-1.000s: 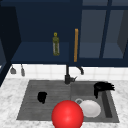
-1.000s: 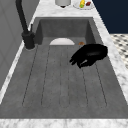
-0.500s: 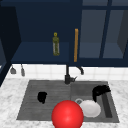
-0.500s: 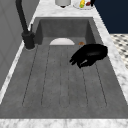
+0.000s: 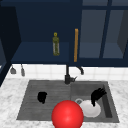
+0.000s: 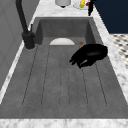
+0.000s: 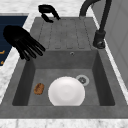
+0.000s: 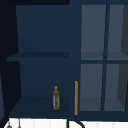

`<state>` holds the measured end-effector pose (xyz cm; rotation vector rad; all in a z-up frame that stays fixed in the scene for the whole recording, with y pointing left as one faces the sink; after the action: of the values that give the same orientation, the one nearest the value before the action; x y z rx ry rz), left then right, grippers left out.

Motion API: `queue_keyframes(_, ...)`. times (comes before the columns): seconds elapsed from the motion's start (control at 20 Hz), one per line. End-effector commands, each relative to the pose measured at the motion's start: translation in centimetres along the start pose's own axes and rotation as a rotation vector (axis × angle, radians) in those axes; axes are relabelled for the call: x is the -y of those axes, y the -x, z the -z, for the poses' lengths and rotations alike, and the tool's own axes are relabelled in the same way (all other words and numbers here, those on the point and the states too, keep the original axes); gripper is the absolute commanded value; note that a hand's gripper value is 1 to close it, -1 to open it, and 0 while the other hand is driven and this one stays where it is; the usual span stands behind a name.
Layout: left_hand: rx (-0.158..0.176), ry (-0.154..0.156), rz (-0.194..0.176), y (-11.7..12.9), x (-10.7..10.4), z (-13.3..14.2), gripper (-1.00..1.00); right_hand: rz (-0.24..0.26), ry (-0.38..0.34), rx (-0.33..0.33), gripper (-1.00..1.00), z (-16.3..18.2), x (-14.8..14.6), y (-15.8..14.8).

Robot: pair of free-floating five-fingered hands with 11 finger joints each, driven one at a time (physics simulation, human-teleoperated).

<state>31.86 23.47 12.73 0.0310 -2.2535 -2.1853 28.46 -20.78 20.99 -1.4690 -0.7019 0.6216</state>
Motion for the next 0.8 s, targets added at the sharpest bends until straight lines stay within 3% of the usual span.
queue_keyframes(0.0,0.0,0.0,0.0,0.0,0.0,0.0,0.0,-0.05,-0.027,0.124,-1.0,0.0,-2.2,0.1)
queue_keyframes(0.5,0.0,0.0,0.0,0.0,0.0,0.0,0.0,-0.054,-0.038,0.388,-1.0,-0.3,-7.2,0.4)
queue_keyframes(0.75,0.0,0.0,0.0,0.0,0.0,0.0,0.0,-0.042,-0.078,0.513,-1.0,-0.1,-10.3,0.8)
